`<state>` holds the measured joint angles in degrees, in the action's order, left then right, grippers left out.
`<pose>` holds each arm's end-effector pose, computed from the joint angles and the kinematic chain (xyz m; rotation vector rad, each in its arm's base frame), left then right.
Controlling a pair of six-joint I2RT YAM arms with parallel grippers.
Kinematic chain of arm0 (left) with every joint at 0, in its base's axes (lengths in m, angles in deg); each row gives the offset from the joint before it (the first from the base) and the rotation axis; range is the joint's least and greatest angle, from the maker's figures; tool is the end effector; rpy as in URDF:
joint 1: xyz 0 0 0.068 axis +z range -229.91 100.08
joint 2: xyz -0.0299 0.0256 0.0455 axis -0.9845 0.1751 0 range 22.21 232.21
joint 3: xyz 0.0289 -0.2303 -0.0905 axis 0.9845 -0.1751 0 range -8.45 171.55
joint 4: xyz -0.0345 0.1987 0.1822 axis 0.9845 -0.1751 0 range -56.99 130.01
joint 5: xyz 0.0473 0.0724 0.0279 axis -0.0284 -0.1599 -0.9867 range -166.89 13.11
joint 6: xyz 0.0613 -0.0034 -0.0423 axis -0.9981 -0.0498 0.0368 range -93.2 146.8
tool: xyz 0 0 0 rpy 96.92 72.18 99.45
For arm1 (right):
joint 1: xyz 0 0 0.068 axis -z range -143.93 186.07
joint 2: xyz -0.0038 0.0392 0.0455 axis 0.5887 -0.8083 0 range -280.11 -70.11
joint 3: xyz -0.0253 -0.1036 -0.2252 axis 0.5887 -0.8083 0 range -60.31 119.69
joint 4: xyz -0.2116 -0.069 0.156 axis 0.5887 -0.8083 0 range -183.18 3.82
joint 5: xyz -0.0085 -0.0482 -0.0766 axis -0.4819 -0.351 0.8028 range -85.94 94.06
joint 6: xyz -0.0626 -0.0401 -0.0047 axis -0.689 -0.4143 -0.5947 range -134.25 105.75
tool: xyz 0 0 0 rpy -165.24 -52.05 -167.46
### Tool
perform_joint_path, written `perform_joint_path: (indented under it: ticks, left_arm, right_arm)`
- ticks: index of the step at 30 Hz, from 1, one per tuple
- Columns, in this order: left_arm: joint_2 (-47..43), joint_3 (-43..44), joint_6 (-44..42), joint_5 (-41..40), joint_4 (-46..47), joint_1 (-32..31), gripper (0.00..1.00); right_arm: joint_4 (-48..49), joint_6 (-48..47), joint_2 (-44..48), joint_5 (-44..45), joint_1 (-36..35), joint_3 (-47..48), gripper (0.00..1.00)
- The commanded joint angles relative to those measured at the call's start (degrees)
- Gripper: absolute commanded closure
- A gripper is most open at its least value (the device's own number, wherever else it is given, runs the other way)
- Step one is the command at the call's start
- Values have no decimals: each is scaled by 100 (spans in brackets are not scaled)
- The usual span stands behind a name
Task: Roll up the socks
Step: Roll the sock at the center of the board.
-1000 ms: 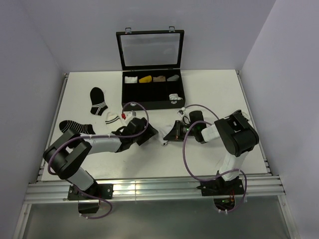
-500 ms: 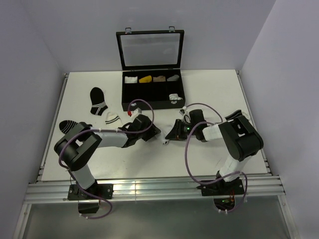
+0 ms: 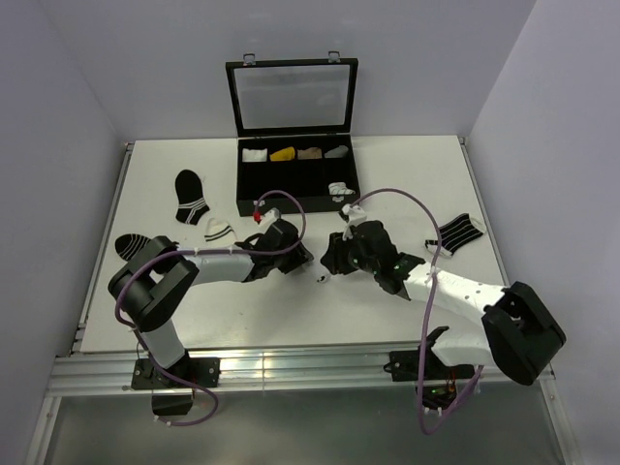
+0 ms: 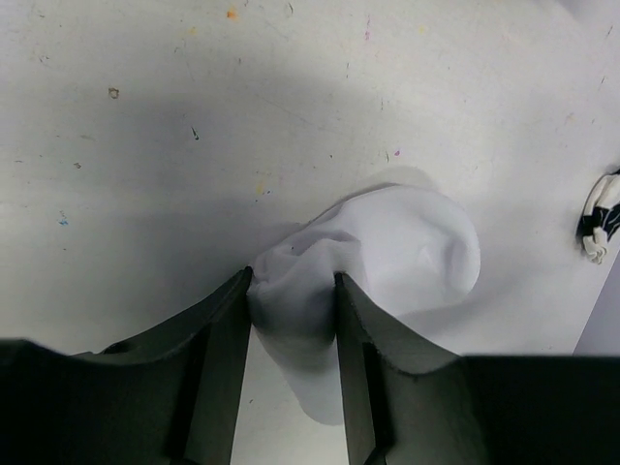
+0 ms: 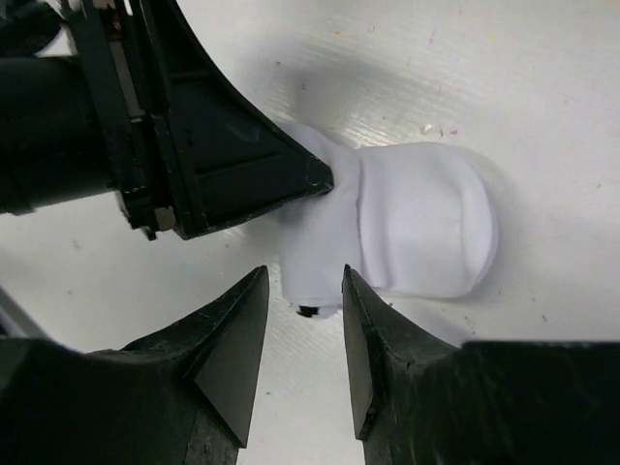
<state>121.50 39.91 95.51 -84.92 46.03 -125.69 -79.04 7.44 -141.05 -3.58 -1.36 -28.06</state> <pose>0.2593 -0.2539 0.0929 -0.5669 2.4297 -0.7760 0.2292 0.1858 0.1555 -0.3840 2.1759 0.7375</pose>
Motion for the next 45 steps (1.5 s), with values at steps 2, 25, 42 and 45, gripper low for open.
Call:
perform_joint_path:
  ticks: [2, 25, 42, 45]
  left_arm:
    - [109, 138, -226, -163, -584, -71, 57]
    - [-32, 42, -59, -5, -585, -89, 53]
    - [-1112, -538, 248, -146, -514, 16, 18]
    - [-1350, -696, 319, -251, -436, 8, 17]
  right_arm:
    - [-90, -560, -157, 755, -334, 176, 55]
    - [-836, -359, -2143, 2653, -1680, 1073, 56]
    - [-232, 142, -1529, -359, -512, 572, 100]
    - [163, 458, -1546, -1236, 22, 344, 100]
